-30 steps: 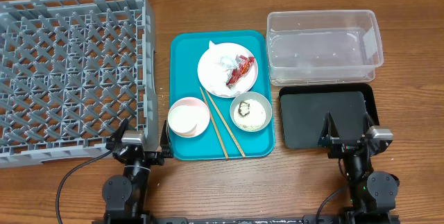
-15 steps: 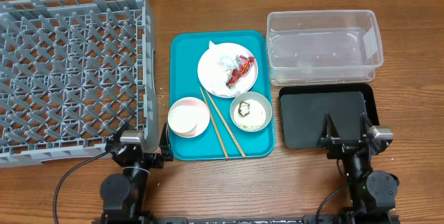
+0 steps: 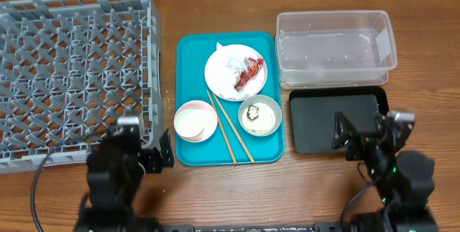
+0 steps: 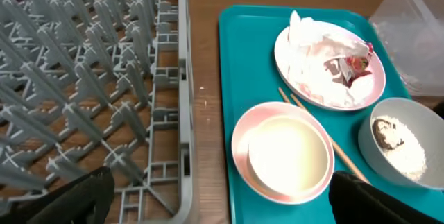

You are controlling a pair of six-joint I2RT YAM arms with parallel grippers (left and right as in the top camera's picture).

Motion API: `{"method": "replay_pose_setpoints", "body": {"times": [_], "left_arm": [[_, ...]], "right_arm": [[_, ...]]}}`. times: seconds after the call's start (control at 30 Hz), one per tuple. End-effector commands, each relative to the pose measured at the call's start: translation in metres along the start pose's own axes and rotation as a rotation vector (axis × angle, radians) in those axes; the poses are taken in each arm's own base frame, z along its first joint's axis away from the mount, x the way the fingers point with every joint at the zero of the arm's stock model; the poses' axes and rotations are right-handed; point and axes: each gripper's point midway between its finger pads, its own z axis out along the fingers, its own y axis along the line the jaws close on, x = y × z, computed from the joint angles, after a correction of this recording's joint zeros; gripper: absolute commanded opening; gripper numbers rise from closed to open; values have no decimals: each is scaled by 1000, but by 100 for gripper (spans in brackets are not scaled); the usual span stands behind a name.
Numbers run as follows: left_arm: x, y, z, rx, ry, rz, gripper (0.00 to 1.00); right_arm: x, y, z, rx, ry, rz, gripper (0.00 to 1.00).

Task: Sort waste into correct bins and load items into the dishwasher
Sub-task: 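Reach the right gripper to the white plate and grasp the red wrapper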

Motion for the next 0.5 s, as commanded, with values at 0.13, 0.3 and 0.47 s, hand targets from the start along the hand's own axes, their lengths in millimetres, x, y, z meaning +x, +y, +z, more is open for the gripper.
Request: {"method": "replay_pose_setpoints", "body": {"times": [0.13,0.3,0.47], "left_arm": [[-32,-5,-6,-19,226,-18,100],[-24,-5,-2,-23,313,-50,100],[-17,-4,-2,-30,350,-70,100]], "right_arm": [[-29,21,24,15,368,58,100],[-30,8,49,122,528,72,100],[-10,35,81,-75,626,100,100]]}}
